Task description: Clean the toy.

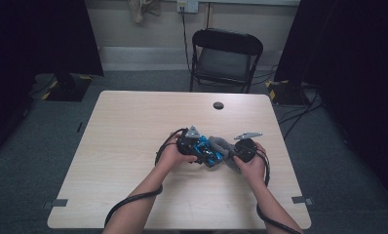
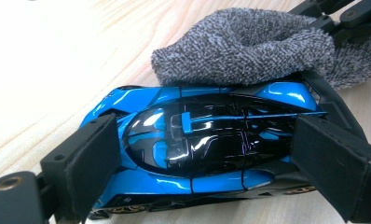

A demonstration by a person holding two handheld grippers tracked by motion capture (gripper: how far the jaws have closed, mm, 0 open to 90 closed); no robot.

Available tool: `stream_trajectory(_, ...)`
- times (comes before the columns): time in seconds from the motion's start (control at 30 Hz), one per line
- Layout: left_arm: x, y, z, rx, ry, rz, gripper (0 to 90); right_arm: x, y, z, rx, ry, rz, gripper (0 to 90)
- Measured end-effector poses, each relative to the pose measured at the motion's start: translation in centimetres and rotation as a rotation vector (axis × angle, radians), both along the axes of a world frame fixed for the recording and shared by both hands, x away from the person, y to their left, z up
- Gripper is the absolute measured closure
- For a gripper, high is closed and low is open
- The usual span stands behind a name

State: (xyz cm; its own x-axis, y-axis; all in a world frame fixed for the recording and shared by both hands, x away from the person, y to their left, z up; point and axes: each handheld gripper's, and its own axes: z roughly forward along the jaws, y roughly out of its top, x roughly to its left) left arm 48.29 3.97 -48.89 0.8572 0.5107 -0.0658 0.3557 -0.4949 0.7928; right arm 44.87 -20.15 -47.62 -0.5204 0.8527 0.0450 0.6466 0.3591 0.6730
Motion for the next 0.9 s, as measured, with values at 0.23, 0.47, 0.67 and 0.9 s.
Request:
stream_trajectory(0.23, 0.0, 0.0, 0.0, -0.004, -0.001, 0.001, 8.1, 0.7, 0.6, -0.1, 0.010, 0.001, -0.007, 75.7)
stream_trajectory(0.47, 0.0, 0.0, 0.0, -0.006, -0.001, 0.000, 8.1, 1.7, 1.4, -0.2, 0.019, 0.001, -0.012, 75.7)
stream_trajectory(0.67, -0.1, 0.0, -0.1, -0.011, -0.005, 0.003, 8.1, 2.5, 2.3, -0.1, 0.012, 0.003, -0.009, 75.7)
stream_trajectory(0.9, 0.0, 0.0, -0.1, -0.006, -0.003, 0.000, 8.1, 3.3, 3.2, -0.1, -0.001, -0.002, -0.007, 75.8)
